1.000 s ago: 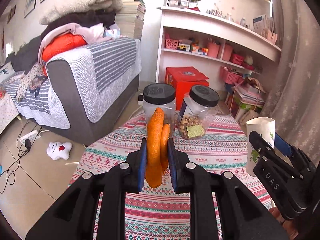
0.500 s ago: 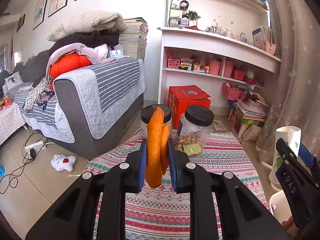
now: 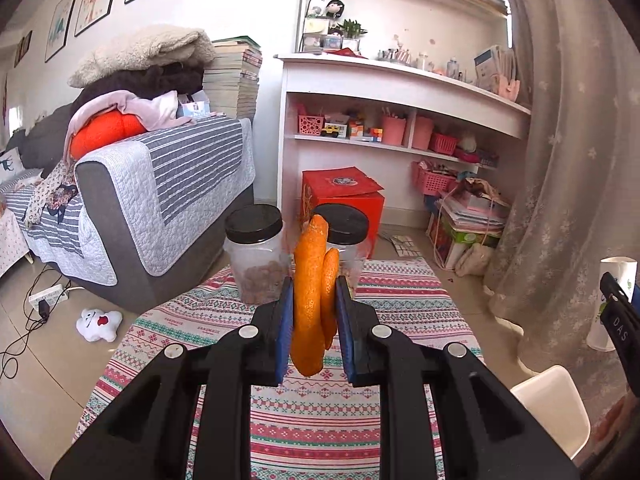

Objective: Collect trash
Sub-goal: 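Drop the paper cup into the white bin with right gripper while left carries peel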

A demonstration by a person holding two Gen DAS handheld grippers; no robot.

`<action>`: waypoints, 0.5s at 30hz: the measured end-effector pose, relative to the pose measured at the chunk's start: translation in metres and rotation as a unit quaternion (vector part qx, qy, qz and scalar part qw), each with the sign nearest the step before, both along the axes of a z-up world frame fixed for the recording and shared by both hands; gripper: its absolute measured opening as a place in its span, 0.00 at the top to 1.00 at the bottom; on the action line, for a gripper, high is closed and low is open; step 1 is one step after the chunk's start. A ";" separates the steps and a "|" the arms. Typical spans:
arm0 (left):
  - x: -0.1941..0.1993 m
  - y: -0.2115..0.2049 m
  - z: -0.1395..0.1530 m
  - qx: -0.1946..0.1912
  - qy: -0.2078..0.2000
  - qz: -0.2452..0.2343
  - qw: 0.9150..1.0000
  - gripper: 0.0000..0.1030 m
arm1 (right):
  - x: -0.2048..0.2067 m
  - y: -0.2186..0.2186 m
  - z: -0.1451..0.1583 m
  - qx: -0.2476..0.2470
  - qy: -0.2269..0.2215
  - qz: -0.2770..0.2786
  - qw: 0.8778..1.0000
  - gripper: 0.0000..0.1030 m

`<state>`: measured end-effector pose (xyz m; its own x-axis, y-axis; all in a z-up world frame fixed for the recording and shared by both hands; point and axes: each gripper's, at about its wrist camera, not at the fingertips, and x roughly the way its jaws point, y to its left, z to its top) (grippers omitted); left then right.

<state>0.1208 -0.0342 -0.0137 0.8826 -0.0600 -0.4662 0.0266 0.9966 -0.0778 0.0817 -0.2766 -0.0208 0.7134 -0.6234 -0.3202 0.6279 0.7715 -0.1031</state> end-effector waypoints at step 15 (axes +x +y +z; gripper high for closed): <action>-0.019 -0.147 -0.007 -0.031 0.030 -0.153 0.987 0.80 | -0.097 -0.122 0.031 0.021 -0.065 -0.127 0.990 0.07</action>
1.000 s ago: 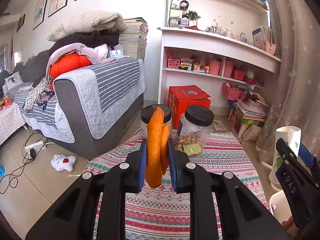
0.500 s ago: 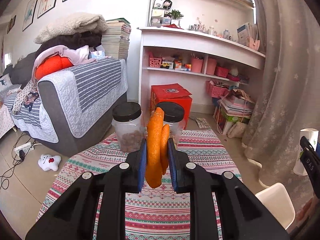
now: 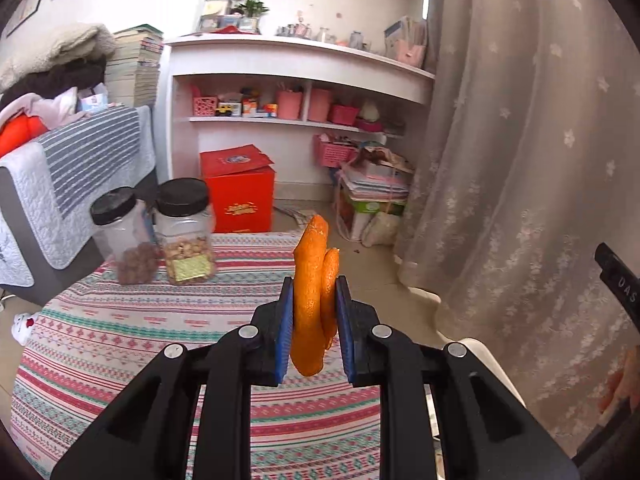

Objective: Collect trash
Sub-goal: 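Drop the paper cup into the white bin with right gripper while left carries peel, then drop the orange peel into the white bin with left gripper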

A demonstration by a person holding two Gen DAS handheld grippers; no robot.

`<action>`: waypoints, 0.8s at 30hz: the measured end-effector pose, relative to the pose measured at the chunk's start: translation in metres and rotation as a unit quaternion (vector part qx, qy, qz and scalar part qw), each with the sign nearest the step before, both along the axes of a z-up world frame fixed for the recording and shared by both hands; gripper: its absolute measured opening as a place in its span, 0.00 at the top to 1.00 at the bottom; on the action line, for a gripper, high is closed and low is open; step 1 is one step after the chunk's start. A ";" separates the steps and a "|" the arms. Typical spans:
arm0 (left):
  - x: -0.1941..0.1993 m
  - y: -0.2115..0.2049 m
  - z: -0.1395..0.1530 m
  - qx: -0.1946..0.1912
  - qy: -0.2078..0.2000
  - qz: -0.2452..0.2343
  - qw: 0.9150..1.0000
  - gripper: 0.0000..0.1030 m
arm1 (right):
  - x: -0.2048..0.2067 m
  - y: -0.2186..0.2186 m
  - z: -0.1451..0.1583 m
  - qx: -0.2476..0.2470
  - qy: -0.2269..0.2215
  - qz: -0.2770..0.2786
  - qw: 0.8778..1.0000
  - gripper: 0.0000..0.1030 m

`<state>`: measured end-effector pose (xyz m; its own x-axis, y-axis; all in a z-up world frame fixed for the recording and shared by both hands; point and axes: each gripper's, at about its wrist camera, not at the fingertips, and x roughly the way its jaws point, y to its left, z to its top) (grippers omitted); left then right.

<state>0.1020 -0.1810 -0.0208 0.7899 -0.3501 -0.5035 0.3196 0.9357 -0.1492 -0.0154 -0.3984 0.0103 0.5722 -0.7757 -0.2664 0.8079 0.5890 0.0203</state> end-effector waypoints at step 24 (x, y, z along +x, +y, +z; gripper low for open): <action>-0.020 -0.085 0.034 0.030 -0.029 -0.008 0.999 0.06 | -0.040 -0.005 0.016 -0.015 -0.071 -0.021 0.997 0.07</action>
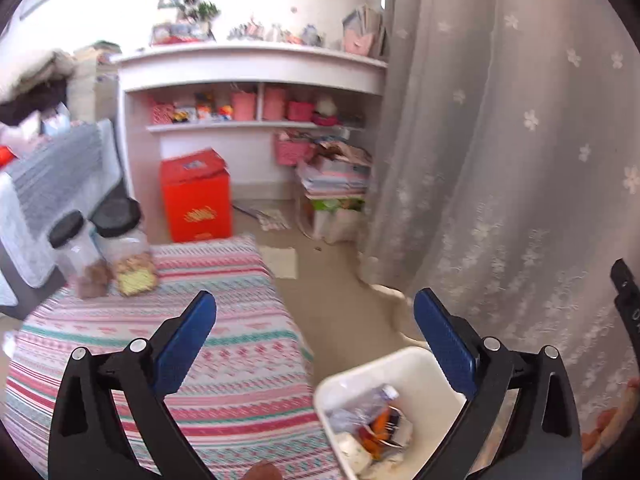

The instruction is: Collect trash

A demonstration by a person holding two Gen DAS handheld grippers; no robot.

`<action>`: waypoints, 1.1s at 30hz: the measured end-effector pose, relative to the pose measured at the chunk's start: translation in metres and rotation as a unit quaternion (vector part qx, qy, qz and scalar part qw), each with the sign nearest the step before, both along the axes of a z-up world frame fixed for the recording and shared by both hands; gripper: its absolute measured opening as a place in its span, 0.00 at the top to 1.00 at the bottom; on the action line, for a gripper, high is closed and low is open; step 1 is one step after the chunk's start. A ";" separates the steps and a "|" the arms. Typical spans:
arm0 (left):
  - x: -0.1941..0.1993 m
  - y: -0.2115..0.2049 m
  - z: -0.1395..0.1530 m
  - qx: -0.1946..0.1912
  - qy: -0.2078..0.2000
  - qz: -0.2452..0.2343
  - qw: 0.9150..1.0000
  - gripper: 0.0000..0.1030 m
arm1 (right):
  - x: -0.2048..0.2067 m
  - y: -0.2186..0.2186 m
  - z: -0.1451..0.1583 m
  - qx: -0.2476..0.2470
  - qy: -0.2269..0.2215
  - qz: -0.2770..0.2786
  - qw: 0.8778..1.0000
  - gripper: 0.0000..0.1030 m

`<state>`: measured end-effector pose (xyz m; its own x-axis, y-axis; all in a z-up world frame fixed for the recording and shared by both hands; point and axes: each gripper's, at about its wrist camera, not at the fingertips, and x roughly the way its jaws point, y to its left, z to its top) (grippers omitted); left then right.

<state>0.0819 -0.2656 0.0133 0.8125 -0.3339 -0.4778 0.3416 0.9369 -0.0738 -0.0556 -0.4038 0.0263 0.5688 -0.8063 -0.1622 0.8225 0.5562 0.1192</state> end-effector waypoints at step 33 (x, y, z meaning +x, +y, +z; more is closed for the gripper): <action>0.011 0.264 -0.007 0.034 0.028 0.210 0.977 0.06 | 0.118 0.234 -0.047 -0.014 0.140 0.250 0.958 0.07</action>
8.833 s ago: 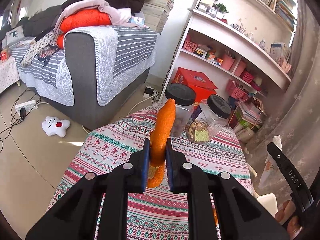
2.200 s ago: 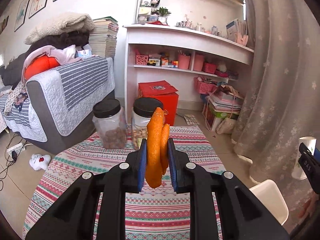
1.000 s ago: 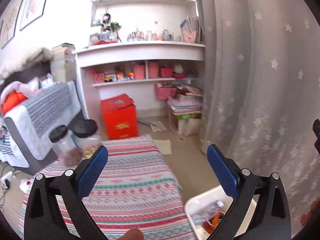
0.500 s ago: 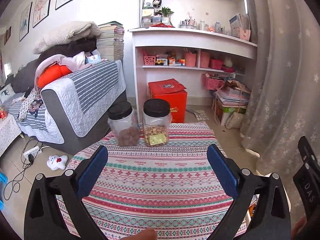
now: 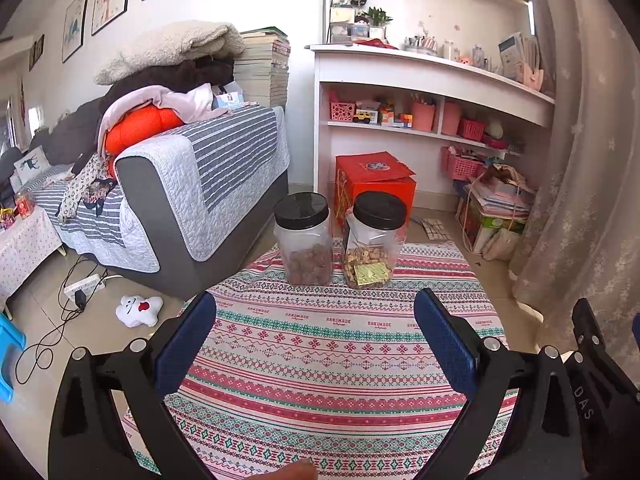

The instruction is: Collect trash

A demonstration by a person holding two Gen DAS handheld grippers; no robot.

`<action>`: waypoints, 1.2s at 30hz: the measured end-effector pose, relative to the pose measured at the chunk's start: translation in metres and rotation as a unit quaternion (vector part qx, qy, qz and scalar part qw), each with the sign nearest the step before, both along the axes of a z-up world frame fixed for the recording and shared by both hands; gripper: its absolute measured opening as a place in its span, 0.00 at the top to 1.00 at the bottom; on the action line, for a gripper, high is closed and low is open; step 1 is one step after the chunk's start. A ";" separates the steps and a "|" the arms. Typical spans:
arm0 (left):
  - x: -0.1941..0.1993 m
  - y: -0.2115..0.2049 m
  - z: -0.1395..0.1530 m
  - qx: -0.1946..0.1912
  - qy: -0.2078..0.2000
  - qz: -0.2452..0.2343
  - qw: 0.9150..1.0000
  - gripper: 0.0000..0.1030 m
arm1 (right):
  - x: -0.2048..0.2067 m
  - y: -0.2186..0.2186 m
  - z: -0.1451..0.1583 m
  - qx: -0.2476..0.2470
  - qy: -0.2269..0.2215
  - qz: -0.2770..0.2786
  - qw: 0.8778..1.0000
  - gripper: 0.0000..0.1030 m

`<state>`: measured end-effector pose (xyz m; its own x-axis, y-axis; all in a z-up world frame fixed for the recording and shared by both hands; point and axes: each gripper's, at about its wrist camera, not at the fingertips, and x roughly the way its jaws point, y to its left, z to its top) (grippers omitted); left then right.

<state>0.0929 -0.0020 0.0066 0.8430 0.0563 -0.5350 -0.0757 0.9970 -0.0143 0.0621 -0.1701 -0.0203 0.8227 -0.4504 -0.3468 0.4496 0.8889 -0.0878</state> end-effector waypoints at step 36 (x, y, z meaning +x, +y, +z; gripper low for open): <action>0.001 -0.009 -0.004 0.012 0.002 -0.010 1.000 0.06 | 0.004 0.001 0.001 0.024 0.005 0.000 1.000 0.07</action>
<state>0.0938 -0.0108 0.0022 0.8421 0.0517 -0.5368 -0.0553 0.9984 0.0093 0.0658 -0.1691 -0.0190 0.8187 -0.4336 -0.3765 0.4491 0.8920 -0.0507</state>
